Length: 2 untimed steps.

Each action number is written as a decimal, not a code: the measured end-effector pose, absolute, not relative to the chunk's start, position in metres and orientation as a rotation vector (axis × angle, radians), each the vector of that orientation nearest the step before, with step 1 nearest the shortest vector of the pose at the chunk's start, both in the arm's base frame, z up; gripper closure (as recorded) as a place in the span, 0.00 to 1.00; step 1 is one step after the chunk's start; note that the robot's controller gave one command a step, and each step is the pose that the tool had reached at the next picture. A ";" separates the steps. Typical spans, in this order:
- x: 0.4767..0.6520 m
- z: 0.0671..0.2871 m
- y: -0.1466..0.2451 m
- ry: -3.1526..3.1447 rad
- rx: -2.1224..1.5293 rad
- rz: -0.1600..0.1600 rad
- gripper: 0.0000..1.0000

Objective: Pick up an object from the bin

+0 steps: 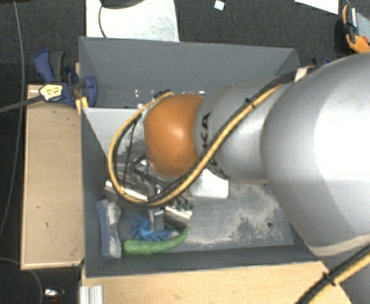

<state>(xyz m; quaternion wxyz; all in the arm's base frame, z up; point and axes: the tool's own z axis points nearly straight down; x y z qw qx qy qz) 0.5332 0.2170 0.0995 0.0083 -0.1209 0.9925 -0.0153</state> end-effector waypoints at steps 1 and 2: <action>0.532 0.099 0.216 3.103 -0.346 -0.034 0.00; 0.565 0.075 0.197 3.121 -0.024 -0.027 1.00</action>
Offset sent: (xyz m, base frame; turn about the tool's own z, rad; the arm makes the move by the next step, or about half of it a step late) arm 0.0307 -0.0238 -0.0295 0.2287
